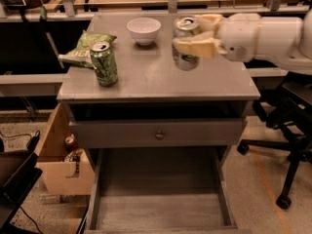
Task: Place 7up can into middle drawer
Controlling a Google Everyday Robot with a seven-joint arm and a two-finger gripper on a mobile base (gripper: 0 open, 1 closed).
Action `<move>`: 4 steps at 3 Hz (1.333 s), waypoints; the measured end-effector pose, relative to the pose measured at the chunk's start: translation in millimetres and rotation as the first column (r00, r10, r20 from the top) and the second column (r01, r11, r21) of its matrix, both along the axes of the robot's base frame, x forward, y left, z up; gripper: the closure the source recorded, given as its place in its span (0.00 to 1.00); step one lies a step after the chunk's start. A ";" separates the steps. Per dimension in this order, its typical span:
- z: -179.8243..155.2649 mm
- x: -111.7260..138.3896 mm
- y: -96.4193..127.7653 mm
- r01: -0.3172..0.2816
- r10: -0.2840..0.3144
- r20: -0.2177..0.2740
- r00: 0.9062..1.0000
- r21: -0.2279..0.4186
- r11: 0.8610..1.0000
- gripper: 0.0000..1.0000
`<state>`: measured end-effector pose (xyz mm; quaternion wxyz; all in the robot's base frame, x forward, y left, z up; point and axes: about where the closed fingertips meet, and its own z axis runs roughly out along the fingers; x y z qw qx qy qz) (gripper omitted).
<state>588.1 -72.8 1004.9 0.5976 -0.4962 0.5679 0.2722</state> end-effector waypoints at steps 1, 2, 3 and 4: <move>-24.3 -61.2 -37.7 -0.052 0.048 -0.076 0.996 -0.049 0.997 1.00; -60.8 -116.8 -79.7 -0.060 0.057 -0.167 0.984 -0.015 0.998 1.00; -107.6 -164.8 -128.2 0.007 0.008 -0.237 0.971 0.062 0.998 1.00; -107.3 -164.3 -127.0 0.006 0.009 -0.236 0.972 0.062 0.998 1.00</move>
Offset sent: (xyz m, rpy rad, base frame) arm -0.1933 -0.1575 -0.1155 0.0358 0.2943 0.0097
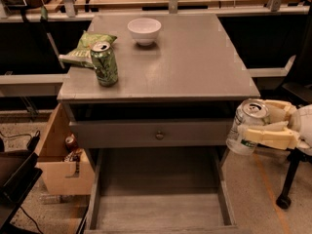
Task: Place 7up can into middle drawer
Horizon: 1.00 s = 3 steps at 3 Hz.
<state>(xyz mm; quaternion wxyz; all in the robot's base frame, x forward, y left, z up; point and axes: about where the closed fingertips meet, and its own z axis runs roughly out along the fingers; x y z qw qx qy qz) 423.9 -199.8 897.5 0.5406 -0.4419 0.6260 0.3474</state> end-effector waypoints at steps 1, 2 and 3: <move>-22.2 -10.0 20.0 0.003 -0.004 -0.014 1.000 -0.041 0.999 1.00; -72.4 -26.1 57.8 0.024 -0.024 -0.001 1.000 -0.029 0.999 1.00; -135.1 -37.1 108.6 -0.016 0.016 0.002 1.000 0.004 1.000 1.00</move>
Offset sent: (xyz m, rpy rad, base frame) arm -0.0817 0.1415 -0.2052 0.0140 0.1096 0.0351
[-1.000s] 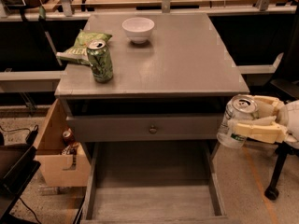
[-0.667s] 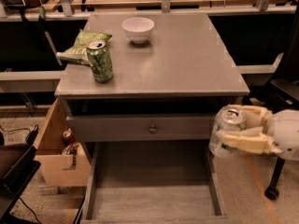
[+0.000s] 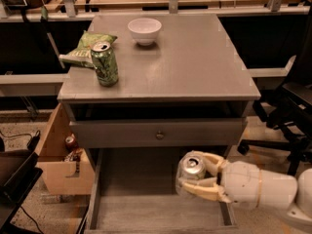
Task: Place 7up can into middle drawer
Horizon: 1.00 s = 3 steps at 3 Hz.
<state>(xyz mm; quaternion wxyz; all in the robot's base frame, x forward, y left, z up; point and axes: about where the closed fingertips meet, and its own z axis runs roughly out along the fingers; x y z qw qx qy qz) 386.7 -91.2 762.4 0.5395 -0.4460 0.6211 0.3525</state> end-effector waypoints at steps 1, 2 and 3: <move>-65.2 2.1 40.9 -0.051 0.051 -0.013 0.999 0.016 0.999 1.00; -118.6 9.2 66.8 -0.113 0.115 -0.059 0.992 0.039 0.993 1.00; -118.6 9.2 66.8 -0.113 0.115 -0.059 0.992 0.039 0.993 1.00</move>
Offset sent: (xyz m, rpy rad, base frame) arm 0.0208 0.0817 -0.1790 0.0368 0.1053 0.1554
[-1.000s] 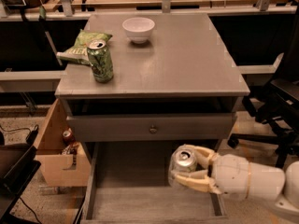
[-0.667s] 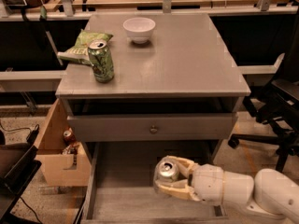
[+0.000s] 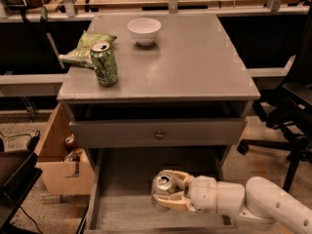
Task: Place 7up can into middle drawer
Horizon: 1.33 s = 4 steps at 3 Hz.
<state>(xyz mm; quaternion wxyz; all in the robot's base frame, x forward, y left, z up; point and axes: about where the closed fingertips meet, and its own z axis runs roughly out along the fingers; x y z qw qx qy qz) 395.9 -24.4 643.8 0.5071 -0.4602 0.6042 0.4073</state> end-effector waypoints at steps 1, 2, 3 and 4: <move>-15.2 19.9 1.9 -0.029 0.029 0.012 1.000 0.000 1.000 1.00; -61.0 70.5 6.2 -0.105 0.104 0.033 0.994 0.020 0.994 1.00; -99.0 96.3 8.4 -0.148 0.148 0.044 0.988 0.000 0.989 1.00; -129.5 102.6 9.1 -0.165 0.167 0.041 0.985 -0.049 0.985 1.00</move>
Offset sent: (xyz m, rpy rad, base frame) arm 0.1377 0.0044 -0.1116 0.0560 -0.0599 0.1750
